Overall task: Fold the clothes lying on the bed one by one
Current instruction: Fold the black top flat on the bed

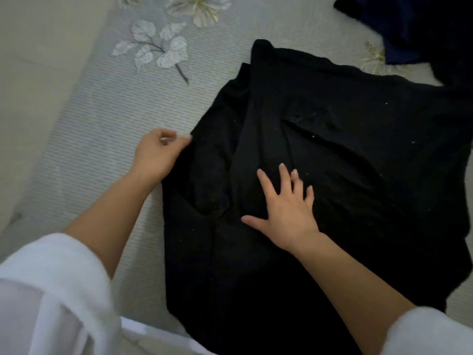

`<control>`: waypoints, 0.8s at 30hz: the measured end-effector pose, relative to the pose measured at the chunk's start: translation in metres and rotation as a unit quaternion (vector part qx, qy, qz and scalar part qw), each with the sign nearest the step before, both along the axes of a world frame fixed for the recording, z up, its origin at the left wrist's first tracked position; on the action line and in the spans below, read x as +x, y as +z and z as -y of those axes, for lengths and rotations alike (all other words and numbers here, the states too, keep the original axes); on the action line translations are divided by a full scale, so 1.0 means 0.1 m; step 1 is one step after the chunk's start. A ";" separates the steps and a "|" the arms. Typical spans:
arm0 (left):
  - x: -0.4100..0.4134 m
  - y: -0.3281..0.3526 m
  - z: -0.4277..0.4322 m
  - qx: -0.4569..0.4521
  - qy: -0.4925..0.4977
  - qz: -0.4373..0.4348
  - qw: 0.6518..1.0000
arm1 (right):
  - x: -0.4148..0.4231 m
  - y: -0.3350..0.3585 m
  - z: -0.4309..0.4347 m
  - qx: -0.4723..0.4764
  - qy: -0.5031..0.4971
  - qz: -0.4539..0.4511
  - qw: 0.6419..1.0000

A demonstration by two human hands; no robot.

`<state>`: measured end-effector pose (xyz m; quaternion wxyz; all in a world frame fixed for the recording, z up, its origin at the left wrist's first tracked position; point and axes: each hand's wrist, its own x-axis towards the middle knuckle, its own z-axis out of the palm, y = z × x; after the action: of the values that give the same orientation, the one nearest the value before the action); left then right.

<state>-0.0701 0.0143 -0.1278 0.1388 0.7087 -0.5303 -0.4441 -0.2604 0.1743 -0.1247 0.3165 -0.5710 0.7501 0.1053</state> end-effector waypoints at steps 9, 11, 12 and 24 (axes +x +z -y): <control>0.48 0.42 0.11 -0.171 0.106 0.109 0.973 | 0.06 0.19 0.46 0.092 0.011 -0.050 0.994; 0.71 0.58 0.16 -0.210 0.166 0.090 0.959 | 0.07 0.19 0.51 0.104 0.019 -0.060 0.993; 0.74 0.63 0.15 -0.226 0.168 0.089 0.955 | 0.08 0.19 0.53 0.106 0.022 -0.063 0.992; 0.27 0.31 -0.60 -0.151 -0.041 -0.041 0.987 | 0.10 0.24 0.59 0.128 0.036 -0.082 0.988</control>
<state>-0.0428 0.0739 -0.0963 0.2479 0.6386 -0.6138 -0.3924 -0.2508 0.1155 -0.1009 0.3200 -0.5417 0.7331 0.2583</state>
